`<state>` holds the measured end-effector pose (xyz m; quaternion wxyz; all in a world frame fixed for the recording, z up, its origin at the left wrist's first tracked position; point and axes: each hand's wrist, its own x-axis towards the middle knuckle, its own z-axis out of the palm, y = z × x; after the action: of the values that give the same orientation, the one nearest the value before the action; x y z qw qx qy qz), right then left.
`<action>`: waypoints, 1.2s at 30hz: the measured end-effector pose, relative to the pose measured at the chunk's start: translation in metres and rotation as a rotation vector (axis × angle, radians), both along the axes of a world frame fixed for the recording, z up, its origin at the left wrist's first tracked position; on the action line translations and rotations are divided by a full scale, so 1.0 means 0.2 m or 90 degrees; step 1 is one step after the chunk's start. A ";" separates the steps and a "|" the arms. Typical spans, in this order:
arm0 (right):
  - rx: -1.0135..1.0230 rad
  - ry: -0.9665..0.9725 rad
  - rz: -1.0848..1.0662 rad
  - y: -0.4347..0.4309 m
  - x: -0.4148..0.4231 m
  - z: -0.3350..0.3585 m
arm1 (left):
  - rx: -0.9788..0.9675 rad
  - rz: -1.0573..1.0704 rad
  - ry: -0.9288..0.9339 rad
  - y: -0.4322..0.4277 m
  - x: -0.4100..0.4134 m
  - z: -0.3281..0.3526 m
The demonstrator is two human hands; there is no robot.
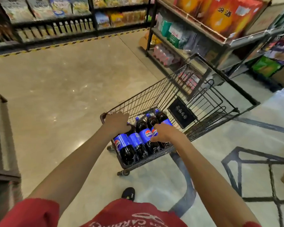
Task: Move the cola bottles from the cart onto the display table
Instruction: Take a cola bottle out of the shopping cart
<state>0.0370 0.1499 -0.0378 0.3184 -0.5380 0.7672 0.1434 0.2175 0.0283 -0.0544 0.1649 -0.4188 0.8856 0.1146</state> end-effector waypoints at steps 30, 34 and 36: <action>0.165 -0.244 0.289 -0.66 -0.31 -1.12 | 0.260 0.604 0.035 -0.39 -0.33 -0.85; 0.135 -0.265 0.240 -0.66 -0.27 -1.27 | 0.265 0.638 0.082 -0.46 -0.36 -1.04; 0.138 -0.269 0.222 -0.65 -0.24 -1.35 | 0.279 0.665 0.115 -0.50 -0.37 -1.13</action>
<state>-0.0108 0.0205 -0.3083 0.4973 -0.6426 0.5601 0.1616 0.1432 -0.0708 -0.2811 0.0933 -0.7454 0.5271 0.3973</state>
